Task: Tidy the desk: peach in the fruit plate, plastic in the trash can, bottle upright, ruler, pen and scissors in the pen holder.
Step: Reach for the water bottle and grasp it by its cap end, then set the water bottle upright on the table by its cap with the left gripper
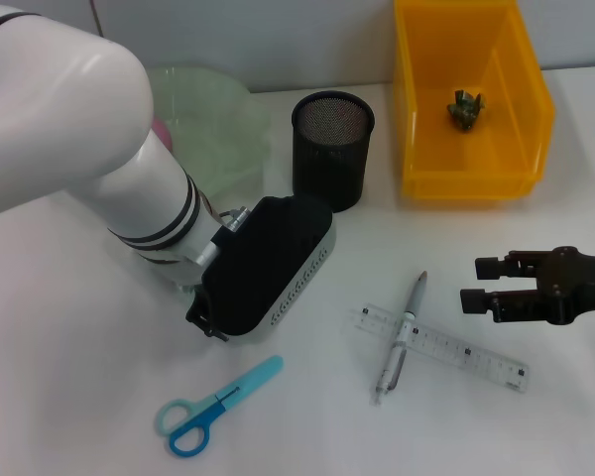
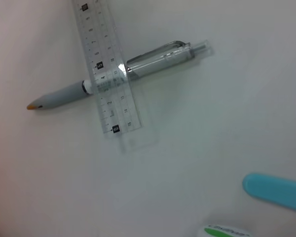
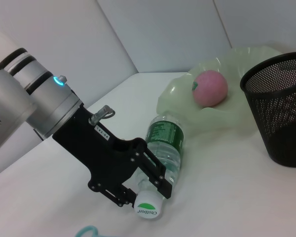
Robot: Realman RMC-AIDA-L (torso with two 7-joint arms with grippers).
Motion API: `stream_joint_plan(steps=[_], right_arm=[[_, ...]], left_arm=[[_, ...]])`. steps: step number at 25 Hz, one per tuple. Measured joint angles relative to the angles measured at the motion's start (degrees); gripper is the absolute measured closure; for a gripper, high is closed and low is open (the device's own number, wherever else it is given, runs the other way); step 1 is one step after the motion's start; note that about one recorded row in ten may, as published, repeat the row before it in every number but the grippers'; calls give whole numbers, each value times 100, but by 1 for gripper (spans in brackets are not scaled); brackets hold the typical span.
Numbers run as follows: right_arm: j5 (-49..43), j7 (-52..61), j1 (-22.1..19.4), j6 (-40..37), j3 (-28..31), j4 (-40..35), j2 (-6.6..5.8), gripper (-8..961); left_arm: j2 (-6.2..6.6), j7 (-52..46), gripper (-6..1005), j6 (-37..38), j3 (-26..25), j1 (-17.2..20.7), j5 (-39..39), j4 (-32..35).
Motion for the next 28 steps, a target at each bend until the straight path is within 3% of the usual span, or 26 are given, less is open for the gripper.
stream_joint_plan(steps=[16, 28], right_arm=[[0, 24, 3, 0, 0, -19, 1, 194], [-5, 38, 8, -51, 0, -36, -21, 193]], left_arm=[[10, -131, 547, 17, 66, 64, 67, 94], [-3, -809, 551, 339, -164, 368, 324, 690]])
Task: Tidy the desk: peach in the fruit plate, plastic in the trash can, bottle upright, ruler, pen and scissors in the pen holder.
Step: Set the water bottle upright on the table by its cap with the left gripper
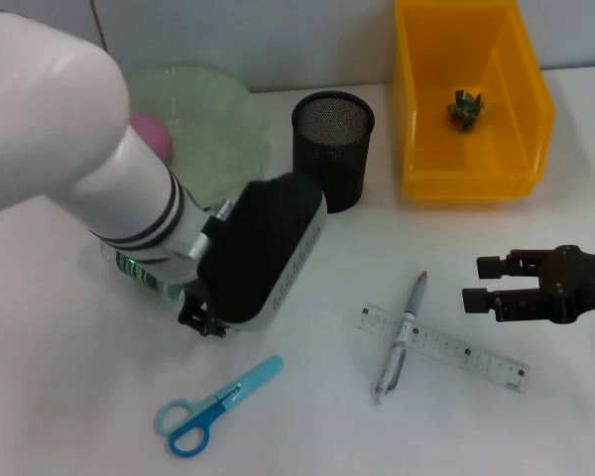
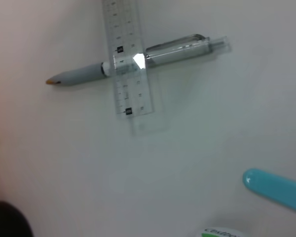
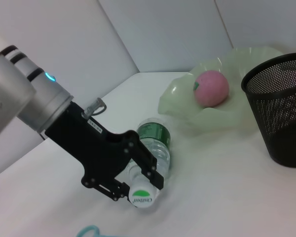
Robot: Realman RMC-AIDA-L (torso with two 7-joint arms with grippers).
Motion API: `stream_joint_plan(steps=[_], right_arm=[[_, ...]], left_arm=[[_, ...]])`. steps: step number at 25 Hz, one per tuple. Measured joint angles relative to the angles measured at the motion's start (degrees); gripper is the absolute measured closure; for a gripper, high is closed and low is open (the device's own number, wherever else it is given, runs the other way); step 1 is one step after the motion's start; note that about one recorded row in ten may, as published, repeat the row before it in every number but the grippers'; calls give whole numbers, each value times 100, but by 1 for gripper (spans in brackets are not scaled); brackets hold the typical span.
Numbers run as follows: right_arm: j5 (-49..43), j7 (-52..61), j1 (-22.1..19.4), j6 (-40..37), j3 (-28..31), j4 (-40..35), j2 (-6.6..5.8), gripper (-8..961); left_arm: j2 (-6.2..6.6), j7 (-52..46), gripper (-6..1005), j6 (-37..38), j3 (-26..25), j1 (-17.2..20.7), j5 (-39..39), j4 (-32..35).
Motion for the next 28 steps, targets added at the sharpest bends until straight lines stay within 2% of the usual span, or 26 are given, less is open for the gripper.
stream_joint_plan(steps=[6, 16, 21, 23, 27, 28], right_arm=[[0, 6, 44, -21, -5, 0, -4, 193], [4, 10, 88, -73, -2, -9, -5, 193], [15, 12, 128, -73, 0, -9, -7, 193], [12, 11, 136, -72, 0, -9, -9, 193], [12, -11, 142, -63, 0, -7, -4, 193], [12, -15, 142, -59, 0, -5, -4, 193]], left_arm=[[-7, -159, 551, 298, -496, 245, 17, 515], [0, -313, 550, 917, -1329, 420, -160, 992], [10, -316, 550, 1244, -1982, 429, -417, 1106], [11, -316, 550, 1268, -2099, 432, -450, 1129], [17, -329, 550, 1371, -2811, 430, -526, 1145], [17, -329, 550, 1371, -2811, 430, -526, 1145]])
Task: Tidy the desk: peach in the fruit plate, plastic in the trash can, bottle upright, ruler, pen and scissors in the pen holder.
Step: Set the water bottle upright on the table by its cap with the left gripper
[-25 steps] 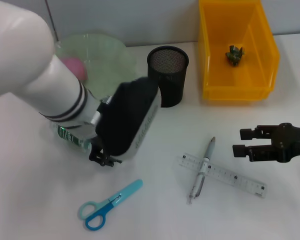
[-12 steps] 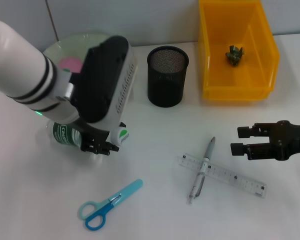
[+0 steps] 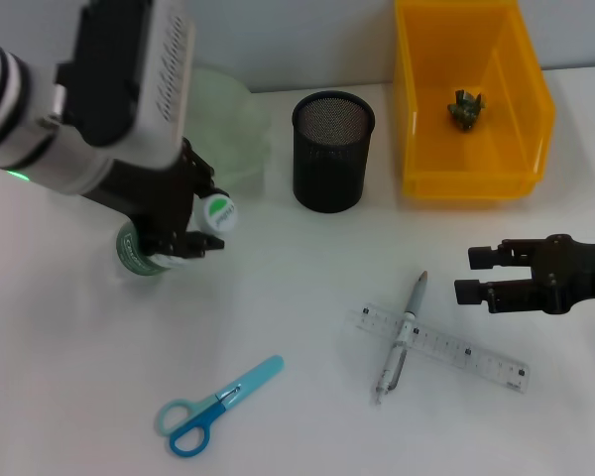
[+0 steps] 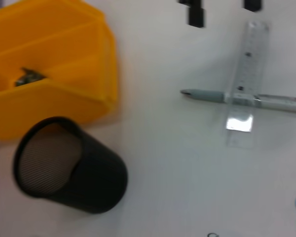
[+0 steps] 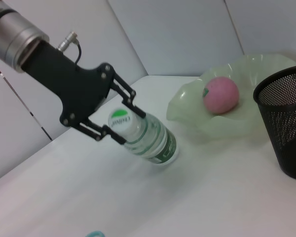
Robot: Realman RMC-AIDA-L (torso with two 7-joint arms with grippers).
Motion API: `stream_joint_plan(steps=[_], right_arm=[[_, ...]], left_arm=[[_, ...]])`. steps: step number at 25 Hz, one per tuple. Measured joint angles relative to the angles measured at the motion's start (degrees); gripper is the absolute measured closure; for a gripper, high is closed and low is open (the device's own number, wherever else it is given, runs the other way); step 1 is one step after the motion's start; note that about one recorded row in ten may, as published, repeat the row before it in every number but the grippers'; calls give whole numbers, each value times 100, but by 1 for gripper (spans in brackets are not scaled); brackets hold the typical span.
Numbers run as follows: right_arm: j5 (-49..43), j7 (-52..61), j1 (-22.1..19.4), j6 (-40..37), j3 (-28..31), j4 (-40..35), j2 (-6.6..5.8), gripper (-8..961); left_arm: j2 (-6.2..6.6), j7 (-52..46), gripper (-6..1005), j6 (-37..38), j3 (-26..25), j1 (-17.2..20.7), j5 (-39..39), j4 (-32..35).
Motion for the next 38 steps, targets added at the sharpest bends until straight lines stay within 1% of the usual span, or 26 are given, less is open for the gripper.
stream_joint_plan(steps=[5, 6, 8, 18, 21, 24, 26, 28, 33, 35, 36, 38], right_arm=[[4, -6, 1, 8, 0, 7, 0, 193], [6, -7, 1, 8, 0, 9, 0, 193], [9, -8, 1, 19, 0, 13, 0, 193], [8, -14, 1, 7, 0, 5, 9, 193], [2, -19, 1, 4, -4, 6, 14, 193], [-2, -24, 1, 2, -9, 12, 16, 193], [-4, -25, 1, 0, -14, 19, 17, 193], [-5, -25, 1, -1, -24, 24, 17, 193], [-8, -91, -5, 18, -35, 38, 31, 193], [-8, -103, -6, 23, -26, 44, 36, 193], [-8, -104, -2, 24, -20, 46, 36, 193], [-8, -105, 1, 27, -11, 49, 36, 193]], left_arm=[[13, -29, 550, 288, -627, -24, -139, 46], [13, -29, 550, 288, -627, -24, -139, 46], [23, -55, 550, 444, -959, -40, -171, 47], [52, -83, 550, 777, -1515, -122, -141, 44], [63, -72, 551, 983, -1819, -187, -164, -13], [86, -46, 551, 1181, -2244, -274, -180, -125], [144, -54, 551, 1311, -2587, -363, -211, -322], [230, -90, 551, 1362, -2885, -440, -239, -578], [535, -204, 551, 1373, -3609, -606, -260, -1397], [625, -268, 550, 1343, -3800, -630, -260, -1635], [654, -301, 550, 1327, -3893, -637, -260, -1736], [654, -301, 550, 1327, -3893, -637, -260, -1736]])
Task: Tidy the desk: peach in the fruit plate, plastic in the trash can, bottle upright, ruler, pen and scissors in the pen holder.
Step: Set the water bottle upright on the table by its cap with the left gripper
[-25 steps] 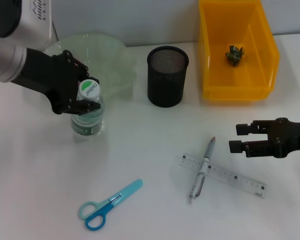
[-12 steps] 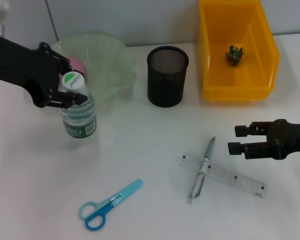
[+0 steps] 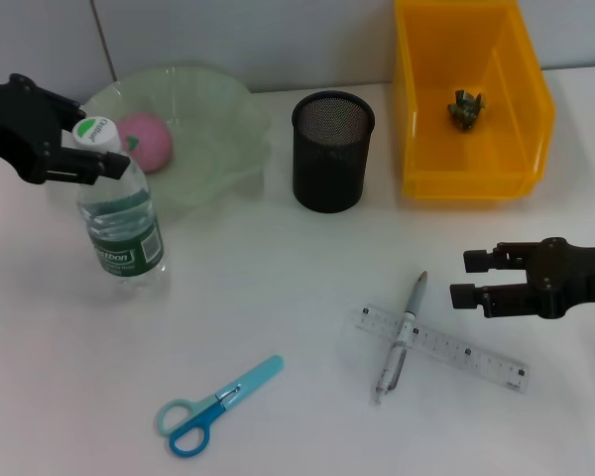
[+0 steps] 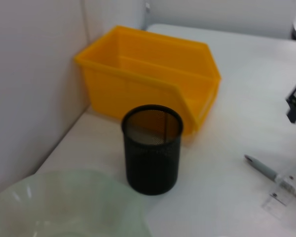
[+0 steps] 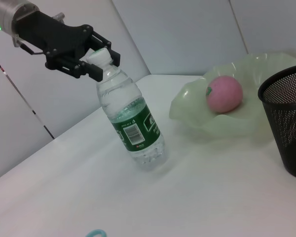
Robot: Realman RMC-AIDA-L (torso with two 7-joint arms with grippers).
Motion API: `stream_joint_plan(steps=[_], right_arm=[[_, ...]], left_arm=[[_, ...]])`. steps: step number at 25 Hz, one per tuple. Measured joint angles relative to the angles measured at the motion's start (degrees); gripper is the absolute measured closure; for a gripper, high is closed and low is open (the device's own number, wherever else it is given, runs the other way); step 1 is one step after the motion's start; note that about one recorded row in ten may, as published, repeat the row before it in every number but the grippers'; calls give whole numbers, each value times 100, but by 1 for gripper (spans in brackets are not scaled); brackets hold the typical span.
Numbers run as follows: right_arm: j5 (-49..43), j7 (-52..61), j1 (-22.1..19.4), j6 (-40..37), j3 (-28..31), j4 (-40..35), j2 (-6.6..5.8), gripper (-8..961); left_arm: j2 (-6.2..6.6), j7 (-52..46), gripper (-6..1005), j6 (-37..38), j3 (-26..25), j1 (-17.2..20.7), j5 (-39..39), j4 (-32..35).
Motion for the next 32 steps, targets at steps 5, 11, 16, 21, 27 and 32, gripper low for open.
stream_joint_plan(steps=[5, 11, 16, 21, 27, 32], right_arm=[[25, 0, 0, 10, 7, -4, -3, 193], [36, 0, -26, -5, 93, -35, -14, 193], [34, -107, -69, -65, 169, -39, -45, 194], [1, -275, -82, -103, 113, -19, -79, 194], [-6, -365, -109, -125, 133, -4, -113, 194], [-9, -369, -117, -117, 149, 0, -122, 194]], left_arm=[[45, -207, 551, -42, -454, 109, -50, -246], [-97, -267, 551, -340, -751, 468, -484, -465], [-258, -144, 551, -562, -715, 750, -791, -454], [-429, 66, 550, -573, -707, 835, -815, -276], [-524, 389, 550, -678, -657, 909, -892, -101], [-501, 532, 550, -867, -489, 909, -896, -130]])
